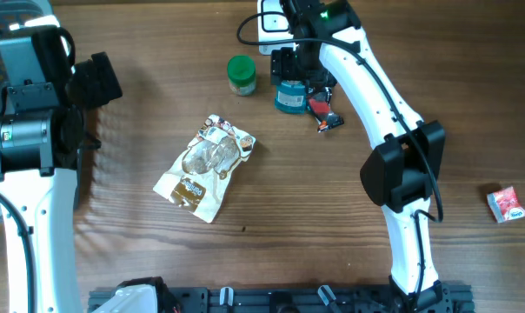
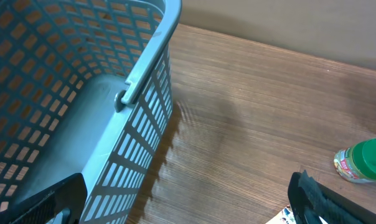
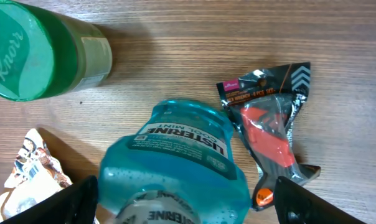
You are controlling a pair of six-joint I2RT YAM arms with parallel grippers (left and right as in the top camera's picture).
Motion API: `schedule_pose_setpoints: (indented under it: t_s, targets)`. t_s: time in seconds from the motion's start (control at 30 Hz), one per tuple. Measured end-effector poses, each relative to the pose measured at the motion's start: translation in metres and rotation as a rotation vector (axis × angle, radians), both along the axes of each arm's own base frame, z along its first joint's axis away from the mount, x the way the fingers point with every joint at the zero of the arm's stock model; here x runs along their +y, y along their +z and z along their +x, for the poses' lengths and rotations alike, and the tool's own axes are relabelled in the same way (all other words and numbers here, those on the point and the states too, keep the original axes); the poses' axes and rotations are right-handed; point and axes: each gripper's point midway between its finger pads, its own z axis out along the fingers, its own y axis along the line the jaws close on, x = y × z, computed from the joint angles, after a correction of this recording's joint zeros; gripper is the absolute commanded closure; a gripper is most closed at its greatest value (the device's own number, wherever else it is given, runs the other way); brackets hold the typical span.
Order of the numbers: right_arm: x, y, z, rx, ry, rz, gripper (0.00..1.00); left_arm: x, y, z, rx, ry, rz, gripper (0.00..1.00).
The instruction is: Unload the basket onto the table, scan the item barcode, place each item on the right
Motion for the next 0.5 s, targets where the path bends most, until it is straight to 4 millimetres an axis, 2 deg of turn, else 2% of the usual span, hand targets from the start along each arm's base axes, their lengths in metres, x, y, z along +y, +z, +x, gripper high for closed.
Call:
schedule_pose_setpoints:
  t_s: [0.13,0.3,0.4,0.5]
  targets:
    - [0.006,-0.002,0.000,0.000,-0.005,0.012,0.14,0.000,0.000,0.000,0.000,0.000,0.000,0.00]
    - [0.006,-0.023,-0.002,0.052,-0.065,0.004,0.21,0.000,0.000,0.000,0.000,0.000,0.000,0.00]
    - [0.005,-0.022,-0.002,0.057,-0.121,0.010,0.22,0.000,0.000,0.000,0.000,0.000,0.000,0.00]
    - [0.004,-0.022,-0.001,0.059,-0.161,0.011,0.28,0.000,0.000,0.000,0.000,0.000,0.000,0.00]
